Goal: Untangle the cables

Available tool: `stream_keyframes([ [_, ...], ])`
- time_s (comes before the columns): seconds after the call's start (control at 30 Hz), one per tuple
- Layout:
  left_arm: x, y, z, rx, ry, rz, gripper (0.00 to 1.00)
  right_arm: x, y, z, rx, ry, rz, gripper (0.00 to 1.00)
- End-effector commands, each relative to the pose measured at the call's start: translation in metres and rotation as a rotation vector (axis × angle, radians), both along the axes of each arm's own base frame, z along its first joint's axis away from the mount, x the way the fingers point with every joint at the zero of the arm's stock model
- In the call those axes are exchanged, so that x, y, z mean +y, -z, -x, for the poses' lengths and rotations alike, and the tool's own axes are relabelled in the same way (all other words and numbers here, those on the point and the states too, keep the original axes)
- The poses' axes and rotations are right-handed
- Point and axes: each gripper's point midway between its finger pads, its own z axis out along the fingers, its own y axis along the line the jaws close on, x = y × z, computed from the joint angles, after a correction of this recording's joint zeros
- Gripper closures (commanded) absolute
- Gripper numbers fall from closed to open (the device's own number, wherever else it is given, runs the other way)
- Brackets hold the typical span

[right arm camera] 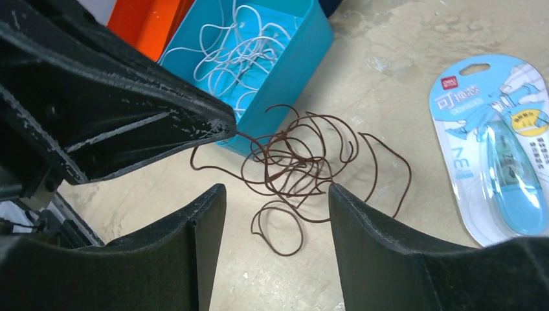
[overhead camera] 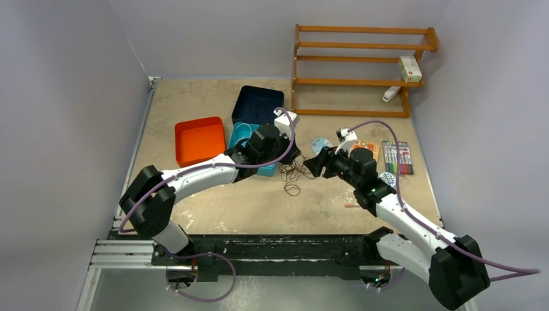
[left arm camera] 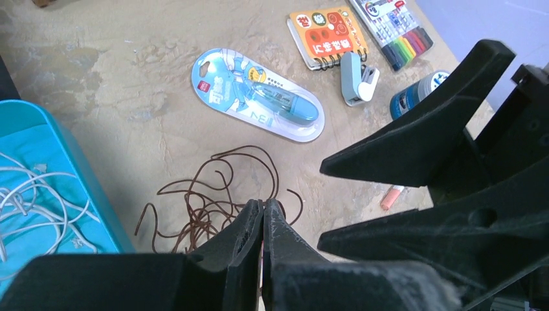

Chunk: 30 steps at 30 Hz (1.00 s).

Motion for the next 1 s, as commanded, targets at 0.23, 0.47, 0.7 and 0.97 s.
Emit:
stream_keyframes([
  [0.23, -0.011, -0.049, -0.002, -0.081, 0.036, 0.095, 1.0, 0.026, -0.019, -0.024, -0.153, -0.108, -0.046, 0.45],
  [0.47, -0.008, -0.056, 0.001, -0.096, 0.034, 0.109, 1.0, 0.035, -0.01, -0.032, -0.131, -0.12, -0.07, 0.69],
  [0.7, 0.004, -0.049, 0.004, -0.102, 0.006, 0.106, 0.67, 0.026, -0.027, -0.036, -0.143, -0.045, -0.099, 1.0],
  [0.97, 0.015, -0.047, 0.011, -0.158, 0.02, 0.135, 0.51, 0.019, -0.036, -0.039, -0.119, -0.018, -0.027, 1.0],
])
